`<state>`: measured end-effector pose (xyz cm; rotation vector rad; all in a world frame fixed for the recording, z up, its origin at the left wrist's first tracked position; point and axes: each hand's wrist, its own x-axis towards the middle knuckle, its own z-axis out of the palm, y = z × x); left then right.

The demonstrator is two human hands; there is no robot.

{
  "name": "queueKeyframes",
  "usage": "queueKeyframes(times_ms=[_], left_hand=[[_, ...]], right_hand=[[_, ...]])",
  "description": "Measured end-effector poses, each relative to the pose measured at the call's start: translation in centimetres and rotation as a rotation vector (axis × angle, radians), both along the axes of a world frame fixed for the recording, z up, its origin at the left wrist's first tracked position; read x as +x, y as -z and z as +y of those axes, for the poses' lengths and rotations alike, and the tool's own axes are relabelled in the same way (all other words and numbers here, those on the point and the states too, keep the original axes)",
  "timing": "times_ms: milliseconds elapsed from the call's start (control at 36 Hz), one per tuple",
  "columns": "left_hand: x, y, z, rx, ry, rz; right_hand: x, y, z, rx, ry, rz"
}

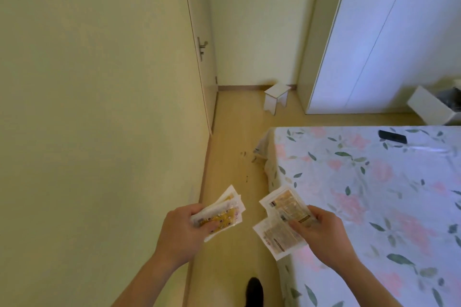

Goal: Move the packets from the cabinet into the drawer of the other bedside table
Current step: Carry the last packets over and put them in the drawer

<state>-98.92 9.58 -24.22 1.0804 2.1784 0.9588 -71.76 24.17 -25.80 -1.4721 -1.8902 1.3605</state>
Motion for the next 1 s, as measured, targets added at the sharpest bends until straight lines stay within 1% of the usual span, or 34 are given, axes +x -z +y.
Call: queueKeyframes(times_ms=[139,278,444,583,750,861,1000], left_hand=[[-3.9,0.0,8.8,-0.003,0.003,0.009],[-7.8,-0.1,16.3,0.022,-0.08,-0.013],[-13.3,0.4,25.8,0.017,-0.047,-0.025],[-18.6,1.4,35.0,0.06,0.055,-0.04],[-24.7,1.8,46.4,0.074,0.172,-0.037],[-27.2,1.4,53.7,0.042,0.295,0.013],[-28.3,0.4,62.9,0.047,0.445,0.01]], right_hand=[[-3.8,-0.8,8.5,-0.008,0.014,0.022],[-7.5,-2.3,16.7,0.034,-0.005,-0.031],[-12.3,-3.0,25.8,0.073,0.019,-0.062],[-16.7,-3.0,32.6,0.107,0.085,-0.093],[-21.5,-3.1,39.9,0.104,0.219,-0.111],[-23.4,-3.3,43.7,0.111,0.325,-0.107],[-24.2,-3.1,48.6,0.113,0.461,-0.107]])
